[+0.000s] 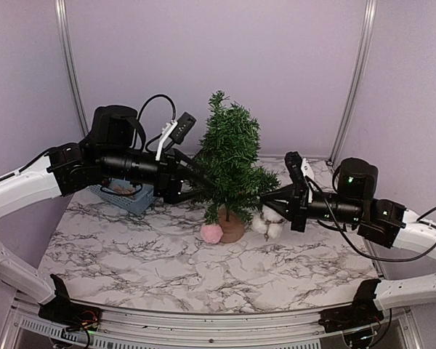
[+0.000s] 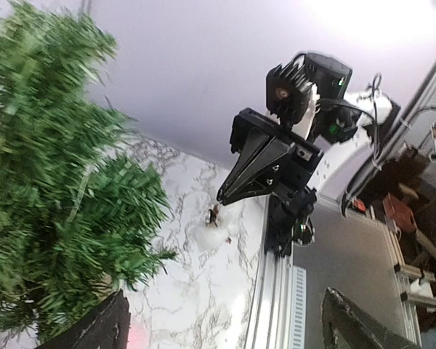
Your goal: Decorate the small christmas tree
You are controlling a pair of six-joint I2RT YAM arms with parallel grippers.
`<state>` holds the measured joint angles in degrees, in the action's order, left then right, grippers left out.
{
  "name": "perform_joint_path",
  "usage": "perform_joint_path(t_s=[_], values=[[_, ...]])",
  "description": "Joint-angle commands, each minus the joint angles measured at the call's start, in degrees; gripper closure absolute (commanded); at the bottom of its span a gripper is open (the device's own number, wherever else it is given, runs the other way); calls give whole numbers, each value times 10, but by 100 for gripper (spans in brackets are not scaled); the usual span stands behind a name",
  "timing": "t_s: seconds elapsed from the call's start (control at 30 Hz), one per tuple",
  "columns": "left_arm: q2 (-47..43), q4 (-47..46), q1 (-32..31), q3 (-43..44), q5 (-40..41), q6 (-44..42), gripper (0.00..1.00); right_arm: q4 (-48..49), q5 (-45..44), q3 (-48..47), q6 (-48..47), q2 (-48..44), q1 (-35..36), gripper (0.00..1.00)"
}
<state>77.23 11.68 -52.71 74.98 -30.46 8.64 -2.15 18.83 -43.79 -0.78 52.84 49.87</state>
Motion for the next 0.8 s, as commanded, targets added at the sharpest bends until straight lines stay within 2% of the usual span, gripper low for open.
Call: perform_joint_path(t_s=[0.0,0.2,0.53,0.77], values=[[-38,-65,32,-29,17,28,4,67,32,19,93,-33,-92,100],[-55,-79,48,-74,50,32,2,77,27,20,99,-33,-136,100],[-40,-96,52,-97,59,24,2,117,50,11,86,32,-147,100],[-46,-203,51,-174,68,23,9,124,110,2,73,20,-147,100]])
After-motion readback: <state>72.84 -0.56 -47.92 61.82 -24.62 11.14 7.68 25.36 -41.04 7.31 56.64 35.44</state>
